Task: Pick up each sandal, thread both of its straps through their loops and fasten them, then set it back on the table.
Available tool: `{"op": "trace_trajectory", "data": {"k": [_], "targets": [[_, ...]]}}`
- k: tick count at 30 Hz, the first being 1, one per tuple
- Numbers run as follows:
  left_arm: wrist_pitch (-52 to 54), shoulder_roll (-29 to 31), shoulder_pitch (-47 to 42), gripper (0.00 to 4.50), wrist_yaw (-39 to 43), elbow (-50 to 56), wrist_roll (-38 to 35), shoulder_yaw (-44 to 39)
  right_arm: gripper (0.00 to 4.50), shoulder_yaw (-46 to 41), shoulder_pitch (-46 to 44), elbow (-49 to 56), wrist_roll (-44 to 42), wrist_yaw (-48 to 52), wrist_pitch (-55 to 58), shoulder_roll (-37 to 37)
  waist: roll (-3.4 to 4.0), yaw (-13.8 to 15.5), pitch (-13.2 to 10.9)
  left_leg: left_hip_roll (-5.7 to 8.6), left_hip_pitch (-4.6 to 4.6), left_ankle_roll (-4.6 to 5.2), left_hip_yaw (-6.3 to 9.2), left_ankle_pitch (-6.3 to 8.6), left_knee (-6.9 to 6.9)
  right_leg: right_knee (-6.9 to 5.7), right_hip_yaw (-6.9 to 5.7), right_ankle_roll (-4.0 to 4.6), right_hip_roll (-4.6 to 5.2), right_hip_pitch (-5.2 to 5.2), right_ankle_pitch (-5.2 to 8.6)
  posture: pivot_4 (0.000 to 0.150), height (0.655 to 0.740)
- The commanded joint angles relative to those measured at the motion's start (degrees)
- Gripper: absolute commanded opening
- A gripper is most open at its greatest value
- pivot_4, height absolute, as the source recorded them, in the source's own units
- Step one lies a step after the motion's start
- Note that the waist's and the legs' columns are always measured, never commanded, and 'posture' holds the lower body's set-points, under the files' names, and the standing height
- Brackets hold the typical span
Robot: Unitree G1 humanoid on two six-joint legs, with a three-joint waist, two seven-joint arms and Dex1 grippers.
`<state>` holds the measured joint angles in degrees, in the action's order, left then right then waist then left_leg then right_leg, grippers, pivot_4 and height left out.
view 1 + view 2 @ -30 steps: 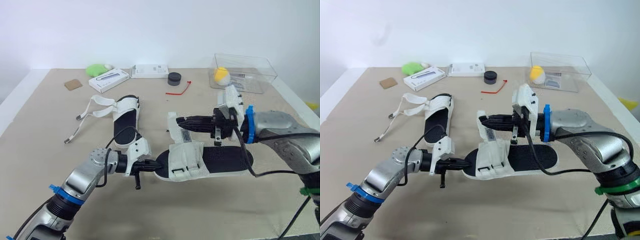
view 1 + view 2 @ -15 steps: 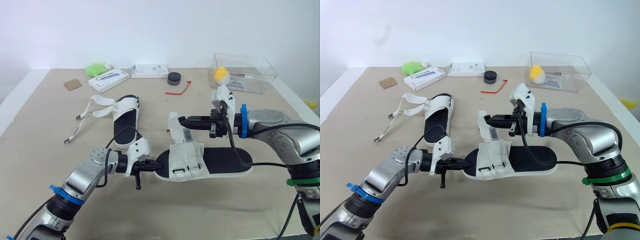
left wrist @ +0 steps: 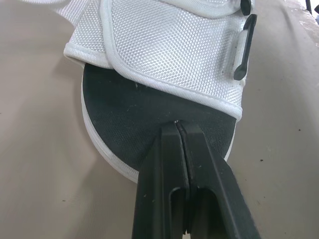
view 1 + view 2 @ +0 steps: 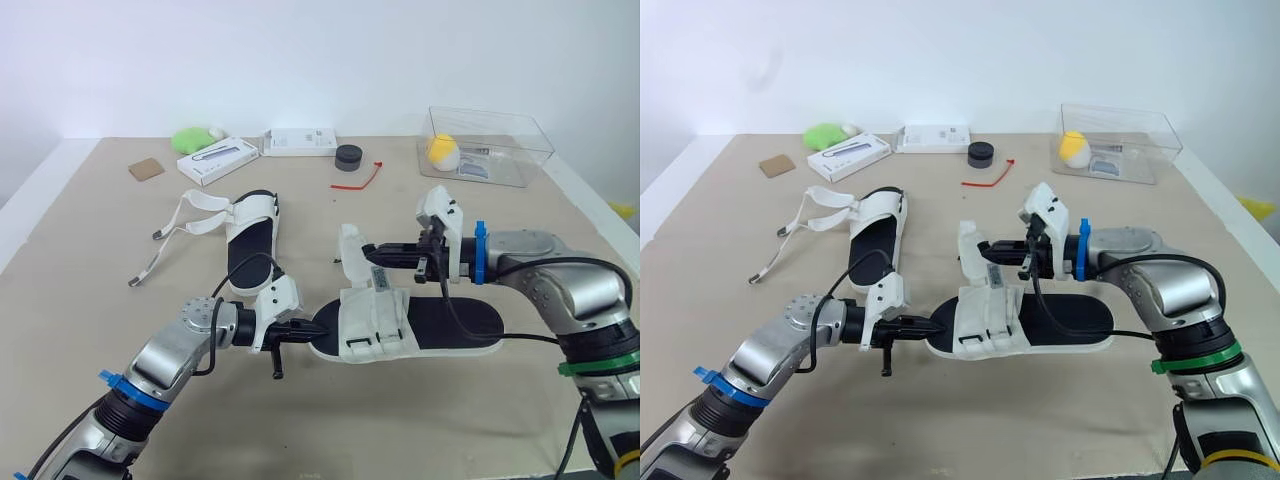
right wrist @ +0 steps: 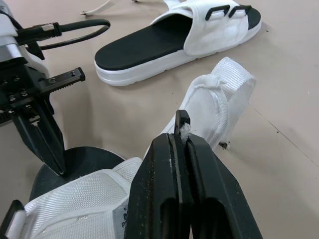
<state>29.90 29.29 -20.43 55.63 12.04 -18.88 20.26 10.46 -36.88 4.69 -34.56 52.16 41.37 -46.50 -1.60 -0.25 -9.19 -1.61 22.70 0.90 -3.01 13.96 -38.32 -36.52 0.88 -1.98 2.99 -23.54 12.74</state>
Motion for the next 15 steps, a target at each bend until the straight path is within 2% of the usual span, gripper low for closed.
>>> {"op": "trace_trajectory", "data": {"k": [1, 15], "targets": [[0.90, 0.35, 1.09, 0.00, -0.63, -0.41, 1.22, 0.42, 0.04, -2.90, -0.71, -0.54, 1.49, -0.01, -0.24, 0.67, 0.00, 0.00, 0.00, 0.00, 0.00, 0.00, 0.00, 0.00, 0.00, 0.00, 0.00, 0.00, 0.00, 0.00, 0.00, 0.150, 0.7400], [1.06, 0.42, 1.21, 0.00, -0.77, -0.12, 1.05, 0.38, 0.04, -5.89, -0.69, -2.90, 3.17, 0.25, 0.69, 1.61, 0.00, -0.01, 0.00, -0.01, 0.00, 0.00, 0.00, 0.00, 0.00, 0.01, 0.01, 0.00, -0.01, -0.01, -0.01, 0.150, 0.7400]]}}
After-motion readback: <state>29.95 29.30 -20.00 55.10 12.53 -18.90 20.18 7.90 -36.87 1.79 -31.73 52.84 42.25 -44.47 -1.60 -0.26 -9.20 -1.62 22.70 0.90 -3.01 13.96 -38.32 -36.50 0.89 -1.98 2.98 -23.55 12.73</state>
